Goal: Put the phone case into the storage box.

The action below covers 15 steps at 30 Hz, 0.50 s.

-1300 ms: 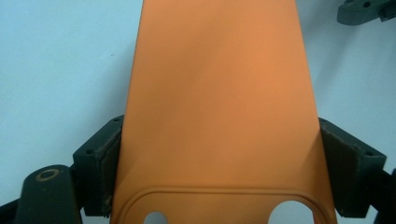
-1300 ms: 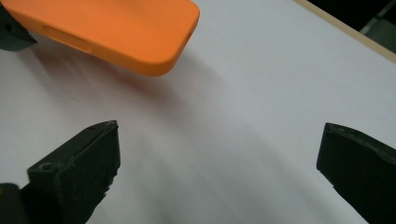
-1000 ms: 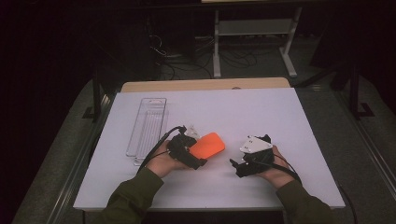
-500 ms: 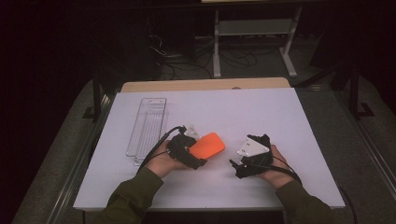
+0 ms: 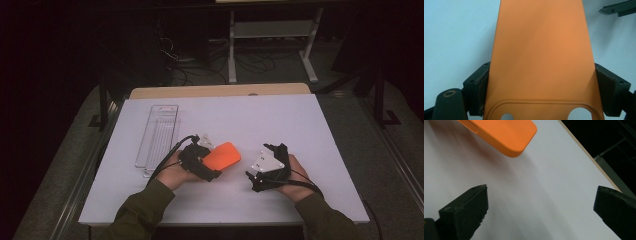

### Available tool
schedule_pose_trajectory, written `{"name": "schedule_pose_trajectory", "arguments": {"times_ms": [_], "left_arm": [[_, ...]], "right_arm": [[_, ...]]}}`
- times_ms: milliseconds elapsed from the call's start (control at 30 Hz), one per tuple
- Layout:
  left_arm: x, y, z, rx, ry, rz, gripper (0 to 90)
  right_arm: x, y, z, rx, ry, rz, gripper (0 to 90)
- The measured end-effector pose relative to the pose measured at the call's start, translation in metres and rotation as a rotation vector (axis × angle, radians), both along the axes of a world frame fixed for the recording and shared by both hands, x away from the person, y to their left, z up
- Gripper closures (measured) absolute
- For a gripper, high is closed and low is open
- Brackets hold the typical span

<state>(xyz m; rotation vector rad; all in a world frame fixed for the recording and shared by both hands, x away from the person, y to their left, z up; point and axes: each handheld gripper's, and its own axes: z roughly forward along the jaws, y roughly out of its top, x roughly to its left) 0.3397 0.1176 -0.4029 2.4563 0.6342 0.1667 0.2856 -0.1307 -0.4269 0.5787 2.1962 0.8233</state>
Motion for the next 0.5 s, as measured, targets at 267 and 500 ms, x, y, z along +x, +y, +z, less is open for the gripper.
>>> {"name": "schedule_pose_trajectory", "arguments": {"times_ms": [267,500], "left_arm": [[0.0001,0.0,0.0,0.003,0.001,-0.004,15.4],[0.0,0.0001,0.0,0.0,0.001,-0.001,15.5]], "right_arm": [[-0.0011,0.0007,0.0003,-0.017,-0.023,0.008,0.0],[-0.0014,0.0013,0.0002,-0.059,-0.053,0.025,0.0]]}}
